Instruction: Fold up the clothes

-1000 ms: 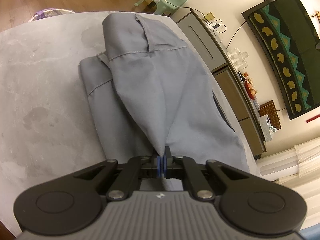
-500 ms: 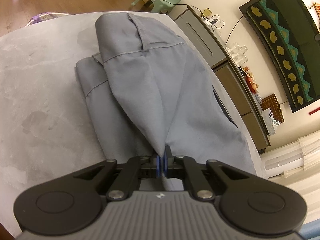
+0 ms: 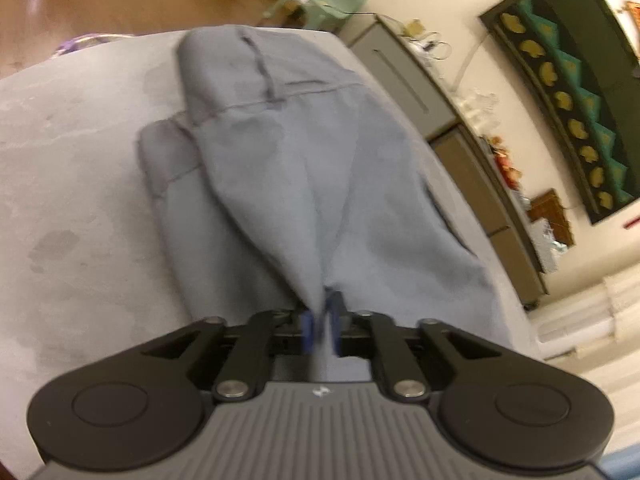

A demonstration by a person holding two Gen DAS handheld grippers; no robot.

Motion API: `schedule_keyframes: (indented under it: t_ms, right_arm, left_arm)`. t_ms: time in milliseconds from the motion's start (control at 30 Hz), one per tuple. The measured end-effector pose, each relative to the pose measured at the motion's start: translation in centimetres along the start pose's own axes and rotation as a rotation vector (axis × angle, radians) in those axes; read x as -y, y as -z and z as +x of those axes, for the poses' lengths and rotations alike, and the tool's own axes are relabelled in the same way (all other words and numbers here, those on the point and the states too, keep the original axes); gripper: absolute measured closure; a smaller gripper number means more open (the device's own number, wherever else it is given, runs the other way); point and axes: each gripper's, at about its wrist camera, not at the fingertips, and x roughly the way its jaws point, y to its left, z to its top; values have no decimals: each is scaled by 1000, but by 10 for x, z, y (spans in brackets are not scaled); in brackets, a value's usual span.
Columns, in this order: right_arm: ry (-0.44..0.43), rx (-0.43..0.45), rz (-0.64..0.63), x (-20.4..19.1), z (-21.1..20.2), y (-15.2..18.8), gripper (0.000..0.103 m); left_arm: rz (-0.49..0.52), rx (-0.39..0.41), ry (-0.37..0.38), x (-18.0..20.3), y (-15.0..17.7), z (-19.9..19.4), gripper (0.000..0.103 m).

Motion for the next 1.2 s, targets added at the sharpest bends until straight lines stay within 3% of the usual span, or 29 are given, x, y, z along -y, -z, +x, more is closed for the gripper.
schedule_keyframes:
  t_ms: [33,67,100,167,233,267,333,367,433,500,533,600,700,833,967,1000,1100,1167,1200]
  right_arm:
    - [14,-29,15,11,12,8,82]
    - [21,-44,25,18,22,16,63]
    - [24,-55,27,21,31,20,57]
    - [11,-68,-25,13,36,28,57]
    - [-2,-81,-98,5,33,38,57]
    - [-1,-89,-125,1,34,39,57]
    - [-3,-104,-186,-7,32,42,81]
    - [-11,-87,-212,-8,27,42,98]
    - [-56,3,-245,-14,8,44,100]
    - [-77,101,-242,-11,-8,39,102]
    - [-52,100,-225,-5,-8,37,102]
    - [2,88,-201,5,-6,33,102]
    - [101,-2,-223,10,13,34,102]
    - [34,-29,-226,10,12,37,102]
    - [-117,140,-285,-12,-17,39,102]
    - [-100,147,-285,-12,-24,42,102]
    - [87,86,-308,-6,-19,55,102]
    - [207,41,-401,-13,-7,65,99]
    - [265,29,-442,-18,0,71,86]
  left_arm:
    - [13,4,23,4,1,-1,63]
    - [28,14,42,8,3,-2,56]
    - [44,25,61,12,5,-4,53]
    - [60,28,90,17,7,-4,49]
    - [53,16,94,18,7,0,52]
    - [54,13,84,18,7,2,73]
    - [63,12,55,19,6,4,99]
    - [48,42,64,17,3,-2,100]
    - [-30,155,168,4,-3,-31,100]
    - [-70,209,187,-10,-5,-49,100]
    - [-83,202,170,-16,-6,-51,100]
    - [-96,101,115,-27,-5,-37,100]
    - [-10,-44,54,-24,2,-20,98]
    - [18,-28,66,-19,3,-29,97]
    - [27,-5,109,-13,6,-37,89]
    - [41,-6,104,-11,6,-38,89]
    - [43,-33,78,-7,9,-33,89]
    - [39,-41,66,-7,9,-31,89]
    - [41,-45,64,-6,10,-31,88]
